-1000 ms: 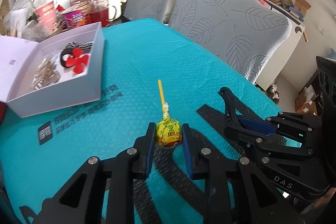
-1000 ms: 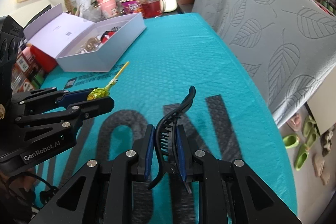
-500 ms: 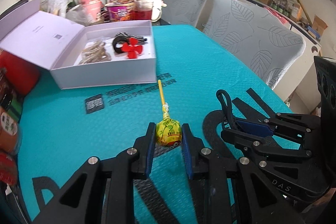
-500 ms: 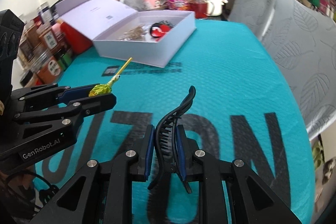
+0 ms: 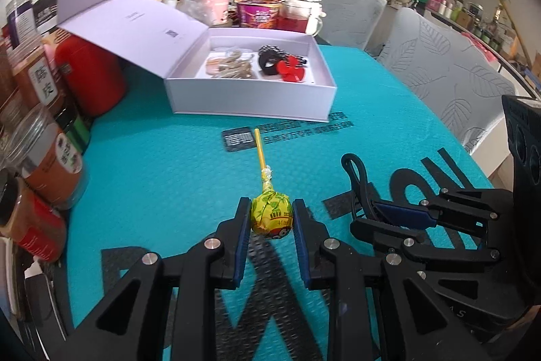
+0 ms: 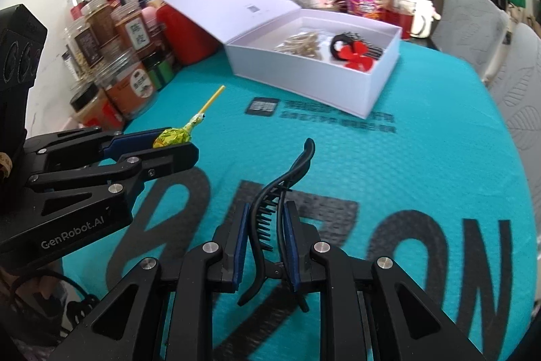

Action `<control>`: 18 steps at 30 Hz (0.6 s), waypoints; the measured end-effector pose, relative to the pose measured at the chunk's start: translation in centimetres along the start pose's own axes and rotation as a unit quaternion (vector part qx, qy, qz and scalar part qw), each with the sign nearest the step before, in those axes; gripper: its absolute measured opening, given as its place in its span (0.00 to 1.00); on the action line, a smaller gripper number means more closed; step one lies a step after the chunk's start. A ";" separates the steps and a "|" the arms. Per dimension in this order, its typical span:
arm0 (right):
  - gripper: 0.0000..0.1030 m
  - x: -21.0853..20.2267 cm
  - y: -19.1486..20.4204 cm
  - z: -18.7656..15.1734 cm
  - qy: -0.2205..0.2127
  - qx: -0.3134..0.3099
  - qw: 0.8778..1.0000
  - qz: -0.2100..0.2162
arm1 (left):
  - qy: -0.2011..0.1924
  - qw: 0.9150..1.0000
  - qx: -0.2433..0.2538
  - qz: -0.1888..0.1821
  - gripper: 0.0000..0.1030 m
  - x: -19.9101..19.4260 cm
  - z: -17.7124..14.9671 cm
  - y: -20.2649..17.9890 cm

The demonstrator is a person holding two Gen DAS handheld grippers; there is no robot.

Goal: Organize rigid objects
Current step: 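Lift and carry the lollipop and claw clip with both grippers toward the white box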

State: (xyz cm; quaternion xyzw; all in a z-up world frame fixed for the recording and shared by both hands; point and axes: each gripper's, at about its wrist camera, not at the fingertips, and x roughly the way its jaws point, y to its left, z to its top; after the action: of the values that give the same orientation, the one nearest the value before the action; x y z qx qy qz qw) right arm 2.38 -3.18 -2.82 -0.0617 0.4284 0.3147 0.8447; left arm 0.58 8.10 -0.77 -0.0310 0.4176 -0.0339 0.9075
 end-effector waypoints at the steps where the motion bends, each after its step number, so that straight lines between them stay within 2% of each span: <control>1: 0.20 0.2 0.3 0.1 0.002 -0.003 1.000 0.005 | 0.000 1.000 -0.002 0.003 0.23 -0.1 -0.1 0.4; 15: 0.20 2.9 3.1 2.5 0.026 -0.026 0.998 0.043 | 0.008 1.000 -0.015 0.000 0.23 0.3 1.2 3.9; 18: 0.20 3.1 3.4 3.1 0.026 -0.030 0.998 0.039 | 0.003 1.000 -0.012 -0.001 0.23 0.3 1.9 4.3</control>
State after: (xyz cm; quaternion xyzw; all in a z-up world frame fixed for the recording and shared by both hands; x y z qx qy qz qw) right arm 3.90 2.18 -2.71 -0.0785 0.4426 0.3583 0.8183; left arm 2.39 12.46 -0.08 -0.0418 0.4204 -0.0297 0.9059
